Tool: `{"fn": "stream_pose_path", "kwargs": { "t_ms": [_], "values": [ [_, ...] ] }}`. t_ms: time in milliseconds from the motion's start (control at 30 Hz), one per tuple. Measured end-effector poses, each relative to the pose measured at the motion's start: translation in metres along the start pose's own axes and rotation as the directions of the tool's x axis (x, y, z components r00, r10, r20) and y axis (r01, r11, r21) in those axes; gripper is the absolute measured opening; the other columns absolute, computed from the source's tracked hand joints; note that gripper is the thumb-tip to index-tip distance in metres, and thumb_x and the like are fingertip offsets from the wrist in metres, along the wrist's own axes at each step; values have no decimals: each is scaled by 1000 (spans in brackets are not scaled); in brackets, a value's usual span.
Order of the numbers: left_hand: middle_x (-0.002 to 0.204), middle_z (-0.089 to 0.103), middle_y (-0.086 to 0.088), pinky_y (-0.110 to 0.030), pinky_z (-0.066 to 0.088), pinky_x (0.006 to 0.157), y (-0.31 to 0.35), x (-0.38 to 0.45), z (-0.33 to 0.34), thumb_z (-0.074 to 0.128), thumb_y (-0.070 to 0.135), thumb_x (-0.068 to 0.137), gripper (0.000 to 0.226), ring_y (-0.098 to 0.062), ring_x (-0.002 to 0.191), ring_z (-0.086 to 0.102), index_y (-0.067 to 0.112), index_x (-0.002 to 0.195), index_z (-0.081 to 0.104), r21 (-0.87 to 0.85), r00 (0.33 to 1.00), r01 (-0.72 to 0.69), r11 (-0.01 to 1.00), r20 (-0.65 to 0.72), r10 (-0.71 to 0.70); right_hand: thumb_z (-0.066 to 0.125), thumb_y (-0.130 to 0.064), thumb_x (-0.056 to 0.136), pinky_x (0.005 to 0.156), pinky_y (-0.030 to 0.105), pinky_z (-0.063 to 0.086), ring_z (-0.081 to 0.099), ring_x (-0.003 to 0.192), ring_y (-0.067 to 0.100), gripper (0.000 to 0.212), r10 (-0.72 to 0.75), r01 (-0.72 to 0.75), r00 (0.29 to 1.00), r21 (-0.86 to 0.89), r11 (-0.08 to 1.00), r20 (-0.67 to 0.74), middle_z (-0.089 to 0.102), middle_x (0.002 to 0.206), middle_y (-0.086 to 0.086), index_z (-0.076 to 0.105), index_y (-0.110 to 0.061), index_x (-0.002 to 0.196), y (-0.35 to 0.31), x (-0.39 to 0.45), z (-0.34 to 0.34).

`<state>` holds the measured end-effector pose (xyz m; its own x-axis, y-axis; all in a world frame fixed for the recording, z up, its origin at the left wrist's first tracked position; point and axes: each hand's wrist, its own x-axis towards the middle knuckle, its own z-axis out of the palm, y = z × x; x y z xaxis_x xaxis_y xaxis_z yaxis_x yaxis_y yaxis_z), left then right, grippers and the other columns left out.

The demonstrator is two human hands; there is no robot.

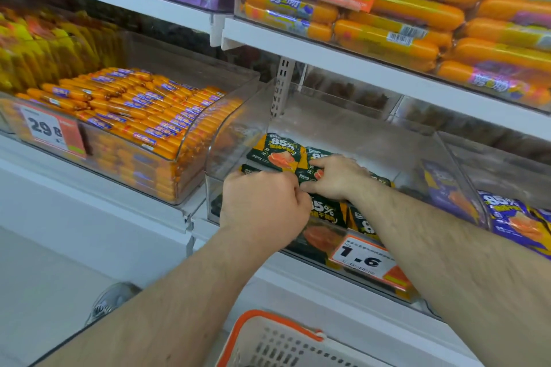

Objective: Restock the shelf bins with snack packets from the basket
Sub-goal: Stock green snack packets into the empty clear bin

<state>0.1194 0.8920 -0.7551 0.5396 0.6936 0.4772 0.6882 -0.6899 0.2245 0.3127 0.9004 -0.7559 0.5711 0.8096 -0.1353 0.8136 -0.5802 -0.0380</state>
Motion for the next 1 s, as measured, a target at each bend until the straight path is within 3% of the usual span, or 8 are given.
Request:
{"fn": "stream_pose_path", "kwargs": {
  "t_ms": [300, 467, 633, 733, 800, 867, 933, 1000],
  "values": [
    [77, 67, 3, -31, 34, 79, 3, 3, -13, 40, 37, 91, 29, -19, 74, 58, 28, 99, 67, -122, 997, 31, 992, 75, -22, 59, -74, 77, 109, 43, 36, 40, 136, 26, 77, -7, 10, 997, 43, 999, -71, 42, 152, -4, 43, -39, 144, 2, -8, -10],
    [69, 67, 5, -34, 50, 61, 11, -9, -23, 54, 24, 76, 17, -23, 68, 63, 19, 80, 70, -373, 961, -235, 897, -228, 157, 63, -52, 85, 94, 39, 51, 61, 112, 21, 43, -39, 151, 936, 301, 942, -350, 67, 121, -4, 66, -27, 120, -1, -58, -45],
    [72, 67, 6, -33, 51, 60, 32, -54, -24, 51, 31, 77, 18, -22, 69, 62, 26, 81, 68, -474, 952, -256, 842, 28, 305, 60, -23, 78, 62, 35, 45, 59, 65, 27, 17, -150, 460, 430, 73, 885, -890, 62, 63, 1, 62, -14, 64, 8, -148, -19],
    [104, 70, 7, -33, 52, 83, 36, -80, -11, 53, 31, 88, 21, -16, 95, 63, 29, 99, 70, -437, 703, -245, 865, 535, 469, 62, -12, 78, 61, 38, 42, 54, 60, 30, 18, -193, 562, 220, -37, 826, -956, 57, 60, 8, 60, -6, 61, 32, -186, 23],
    [115, 66, 8, -31, 48, 92, 36, -95, 1, 54, 31, 93, 23, -13, 103, 58, 25, 111, 68, -375, 419, -302, 877, 773, 475, 61, -10, 78, 61, 34, 39, 50, 60, 27, 19, -149, 587, 280, 46, 808, -948, 55, 58, 7, 58, -5, 59, 43, -208, 62],
    [110, 65, 6, -33, 49, 86, 35, -107, 13, 50, 34, 96, 25, -14, 95, 58, 21, 110, 66, -331, 223, -386, 861, 872, 436, 58, -14, 78, 59, 31, 37, 46, 60, 18, 21, -34, 519, 512, 277, 808, -858, 53, 58, 4, 55, -7, 59, 52, -224, 113],
    [86, 61, 4, -31, 45, 65, 35, -116, 21, 46, 33, 98, 25, -14, 73, 55, 16, 99, 64, -296, 116, -450, 842, 916, 384, 56, -22, 85, 59, 34, 43, 50, 62, 17, 24, 106, 220, 846, 523, 824, -523, 55, 61, 3, 57, -9, 64, 59, -236, 164],
    [79, 54, 4, -28, 36, 57, 35, -120, 25, 44, 32, 100, 29, -12, 64, 48, 13, 99, 65, -276, 80, -489, 827, 930, 358, 55, -26, 92, 61, 36, 48, 56, 67, 21, 23, 151, -111, 988, 499, 860, -40, 61, 70, 9, 63, -10, 76, 64, -247, 213]
  ]
}}
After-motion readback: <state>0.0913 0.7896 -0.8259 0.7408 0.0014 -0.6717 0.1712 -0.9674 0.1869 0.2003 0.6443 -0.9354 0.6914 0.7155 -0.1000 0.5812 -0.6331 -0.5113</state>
